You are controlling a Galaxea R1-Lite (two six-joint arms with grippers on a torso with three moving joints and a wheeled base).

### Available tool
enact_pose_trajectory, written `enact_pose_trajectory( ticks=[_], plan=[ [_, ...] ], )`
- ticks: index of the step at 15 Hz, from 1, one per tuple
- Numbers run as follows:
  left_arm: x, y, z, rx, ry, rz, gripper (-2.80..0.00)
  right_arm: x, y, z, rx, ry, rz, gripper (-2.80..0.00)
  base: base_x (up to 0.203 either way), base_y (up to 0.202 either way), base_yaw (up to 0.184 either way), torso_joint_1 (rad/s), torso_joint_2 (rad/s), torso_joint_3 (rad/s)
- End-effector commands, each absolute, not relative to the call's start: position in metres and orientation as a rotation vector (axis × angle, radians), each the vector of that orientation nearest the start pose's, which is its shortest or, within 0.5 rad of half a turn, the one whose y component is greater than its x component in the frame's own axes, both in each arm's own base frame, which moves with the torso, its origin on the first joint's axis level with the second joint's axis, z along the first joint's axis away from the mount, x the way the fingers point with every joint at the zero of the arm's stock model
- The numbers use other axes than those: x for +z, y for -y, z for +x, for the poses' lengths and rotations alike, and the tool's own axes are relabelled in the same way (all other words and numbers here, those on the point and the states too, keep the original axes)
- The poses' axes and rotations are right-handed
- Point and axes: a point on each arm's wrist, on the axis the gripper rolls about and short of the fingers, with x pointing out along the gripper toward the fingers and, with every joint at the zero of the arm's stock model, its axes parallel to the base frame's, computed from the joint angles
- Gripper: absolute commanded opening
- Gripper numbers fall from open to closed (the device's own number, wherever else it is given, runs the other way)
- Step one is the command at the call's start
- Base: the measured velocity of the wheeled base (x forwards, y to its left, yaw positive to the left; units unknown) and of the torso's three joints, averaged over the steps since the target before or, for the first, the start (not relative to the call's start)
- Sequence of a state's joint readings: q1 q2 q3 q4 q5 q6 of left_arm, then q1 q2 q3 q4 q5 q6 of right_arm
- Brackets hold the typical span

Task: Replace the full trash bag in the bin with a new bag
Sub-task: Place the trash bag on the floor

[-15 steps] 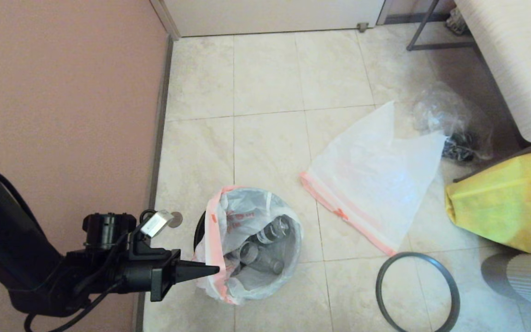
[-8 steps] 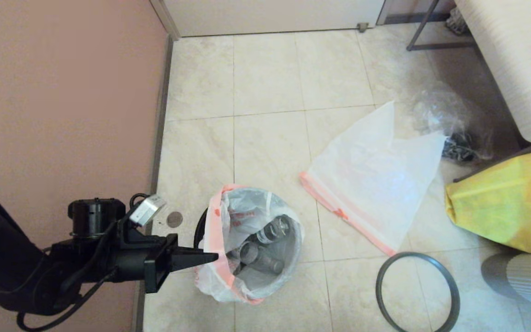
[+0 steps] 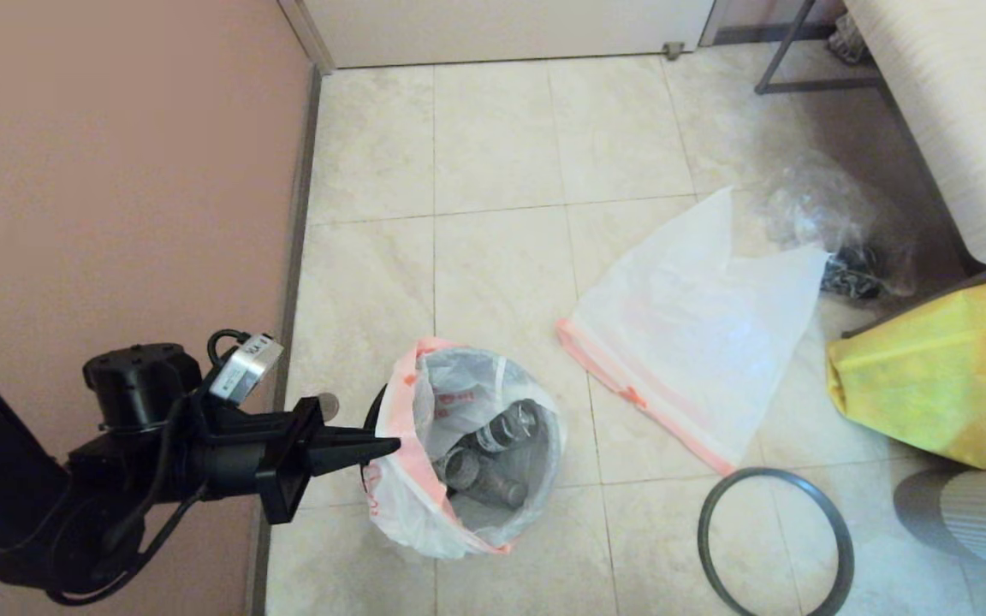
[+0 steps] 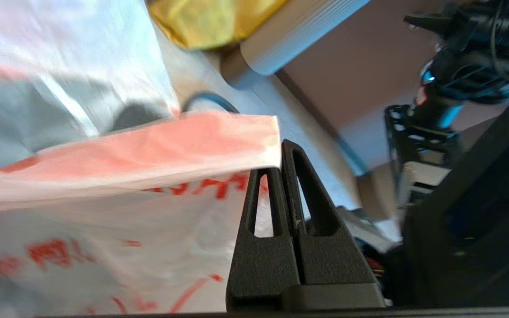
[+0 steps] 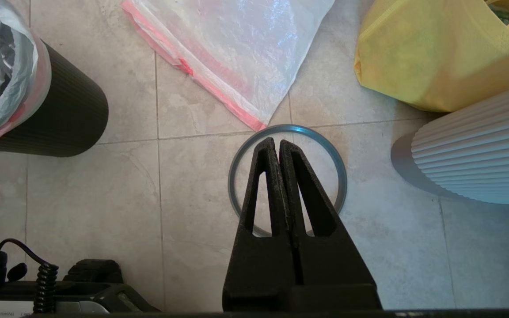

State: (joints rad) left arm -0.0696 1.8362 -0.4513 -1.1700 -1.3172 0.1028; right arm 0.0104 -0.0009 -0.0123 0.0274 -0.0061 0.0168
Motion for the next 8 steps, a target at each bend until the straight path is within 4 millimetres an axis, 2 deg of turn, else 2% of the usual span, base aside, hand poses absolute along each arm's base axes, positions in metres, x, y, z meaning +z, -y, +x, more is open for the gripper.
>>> enact_pose_trajectory(
  ticks=[1,3,6,8],
  plan=[
    [0.117,0.042,0.266,-1.413,-0.069,-0.019,-2.80,0.076,0.000,-0.024,0.004,-0.015,0.017,-2.80,0.000,0.000,0.000,0.000,0.00,0.000],
    [0.129,0.047,0.263,-1.432,-0.061,-0.040,-2.80,0.076,0.000,-0.024,0.004,-0.015,0.017,-2.80,0.000,0.000,0.000,0.000,0.00,0.000],
    [0.157,0.057,0.260,-1.398,-0.071,-0.166,-2.80,0.076,0.000,-0.024,0.004,-0.015,0.017,-2.80,0.000,0.000,0.000,0.000,0.00,0.000],
    [0.153,0.065,0.268,-1.333,-0.112,-0.270,-2.80,0.076,0.000,-0.024,0.004,-0.015,0.017,-2.80,0.000,0.000,0.000,0.000,0.00,0.000]
  ],
)
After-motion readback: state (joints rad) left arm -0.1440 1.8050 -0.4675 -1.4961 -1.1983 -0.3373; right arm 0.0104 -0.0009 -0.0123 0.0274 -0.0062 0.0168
